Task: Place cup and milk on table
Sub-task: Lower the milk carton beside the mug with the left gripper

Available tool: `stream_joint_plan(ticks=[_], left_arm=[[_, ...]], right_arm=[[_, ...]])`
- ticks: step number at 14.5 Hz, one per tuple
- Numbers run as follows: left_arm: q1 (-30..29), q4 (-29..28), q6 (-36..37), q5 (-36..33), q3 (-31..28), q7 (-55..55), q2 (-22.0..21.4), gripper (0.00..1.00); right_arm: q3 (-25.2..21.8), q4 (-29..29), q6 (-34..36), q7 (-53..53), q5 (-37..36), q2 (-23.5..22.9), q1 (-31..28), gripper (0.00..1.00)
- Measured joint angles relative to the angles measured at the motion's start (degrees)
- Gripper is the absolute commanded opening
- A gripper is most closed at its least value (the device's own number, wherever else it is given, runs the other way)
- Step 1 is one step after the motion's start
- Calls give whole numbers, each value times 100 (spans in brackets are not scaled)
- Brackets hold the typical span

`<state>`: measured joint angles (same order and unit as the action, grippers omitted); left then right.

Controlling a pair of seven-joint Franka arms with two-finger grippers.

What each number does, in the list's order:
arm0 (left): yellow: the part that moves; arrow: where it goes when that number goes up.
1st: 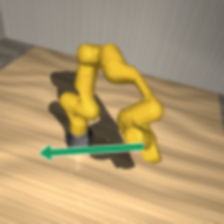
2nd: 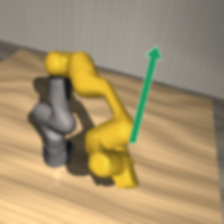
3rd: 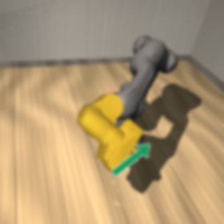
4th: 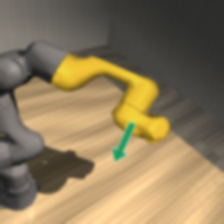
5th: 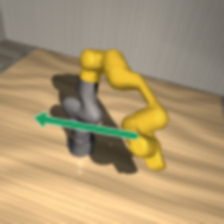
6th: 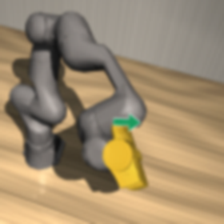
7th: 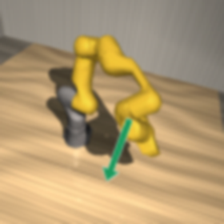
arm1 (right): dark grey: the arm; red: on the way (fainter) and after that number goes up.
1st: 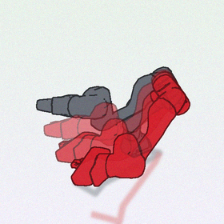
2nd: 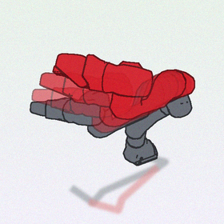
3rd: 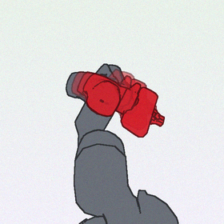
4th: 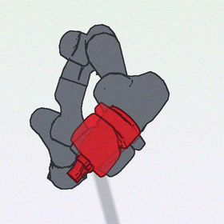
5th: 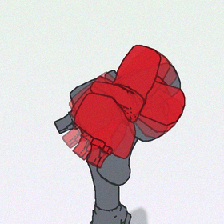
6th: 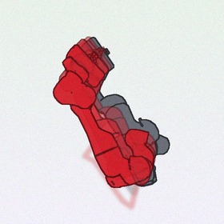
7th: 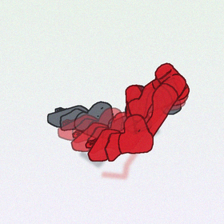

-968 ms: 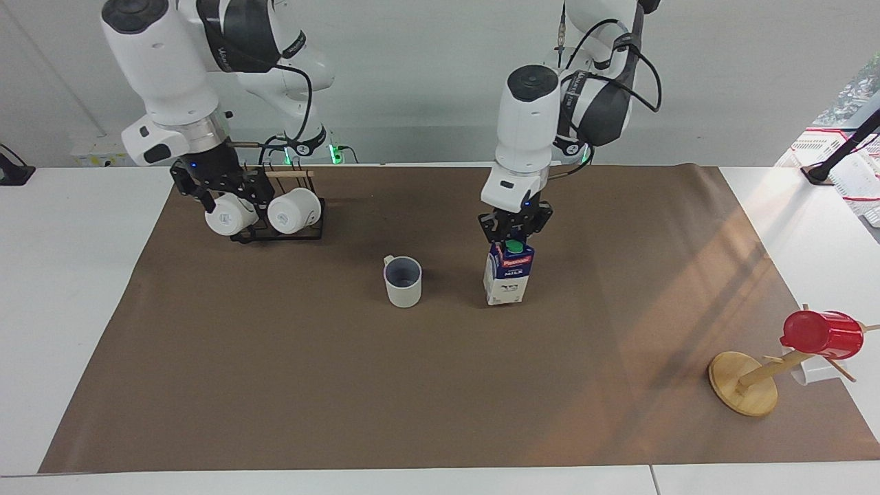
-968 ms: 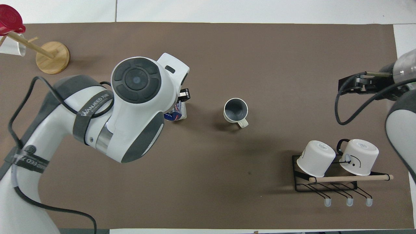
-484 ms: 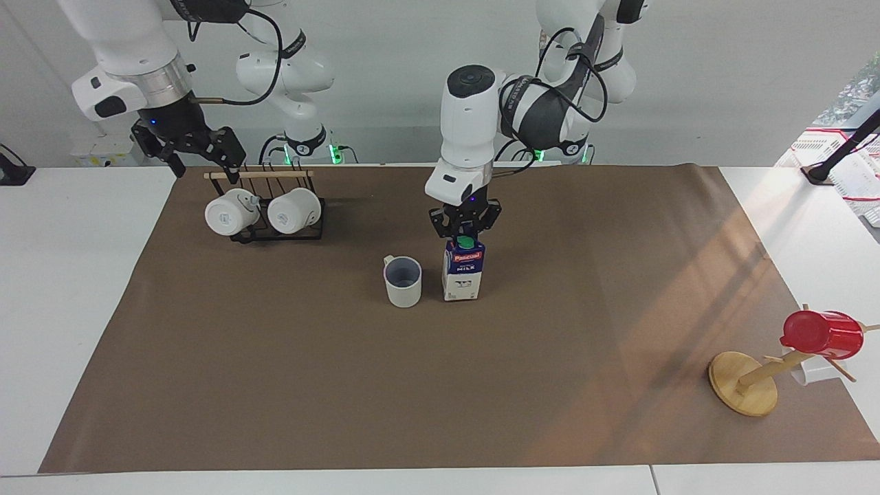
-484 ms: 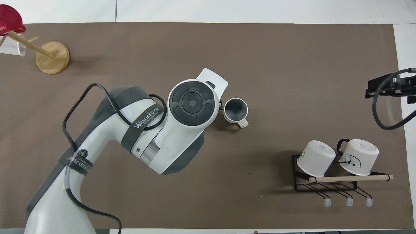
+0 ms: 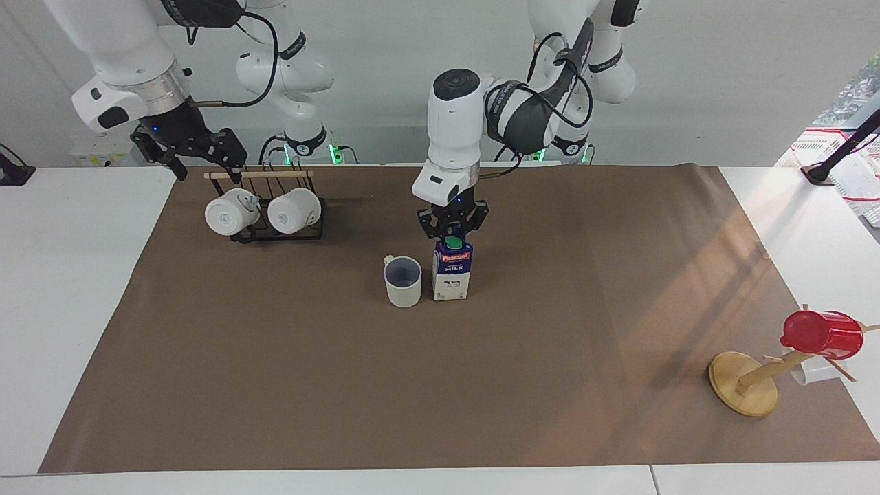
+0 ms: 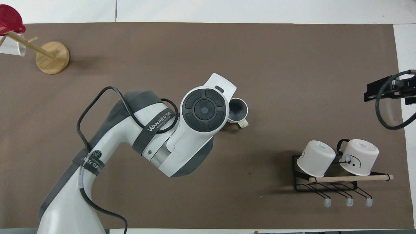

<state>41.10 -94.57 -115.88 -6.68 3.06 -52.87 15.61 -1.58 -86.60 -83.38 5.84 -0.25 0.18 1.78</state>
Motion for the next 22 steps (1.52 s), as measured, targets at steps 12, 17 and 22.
stream_joint_plan(ticks=[12, 17, 22], left_arm=[[63, 5, -51, -14, -7, -31, 12, 0], [63, 13, 3, -37, -10, -88, 12, 0], [64, 24, 90, -106, -10, -108, 12, 0]], right_arm=[[36, 10, -104, -83, -147, -18, 15, 100], [41, 10, -104, -83, -139, -22, 21, 100], [46, -18, -101, -83, -132, -25, 30, 100]])
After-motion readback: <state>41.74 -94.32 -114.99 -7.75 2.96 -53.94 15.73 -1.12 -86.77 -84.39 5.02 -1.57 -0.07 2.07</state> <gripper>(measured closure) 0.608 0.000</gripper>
